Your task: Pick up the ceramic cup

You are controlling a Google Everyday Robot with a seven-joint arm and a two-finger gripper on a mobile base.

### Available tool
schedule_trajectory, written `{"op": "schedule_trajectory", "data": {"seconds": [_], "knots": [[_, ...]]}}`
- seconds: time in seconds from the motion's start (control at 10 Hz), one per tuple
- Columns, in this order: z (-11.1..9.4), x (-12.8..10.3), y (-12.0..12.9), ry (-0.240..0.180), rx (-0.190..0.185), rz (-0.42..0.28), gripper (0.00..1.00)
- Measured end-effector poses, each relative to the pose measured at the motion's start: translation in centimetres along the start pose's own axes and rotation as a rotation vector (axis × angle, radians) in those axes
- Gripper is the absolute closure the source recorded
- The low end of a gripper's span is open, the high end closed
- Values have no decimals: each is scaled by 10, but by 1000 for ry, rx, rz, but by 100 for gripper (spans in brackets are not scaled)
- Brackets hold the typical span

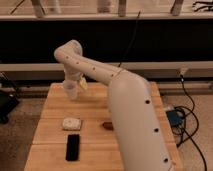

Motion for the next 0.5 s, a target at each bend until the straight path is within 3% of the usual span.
{"op": "schedule_trajectory", "data": {"seconds": [0.5], "knots": [[26,1,6,-41,-31,2,20]]}}
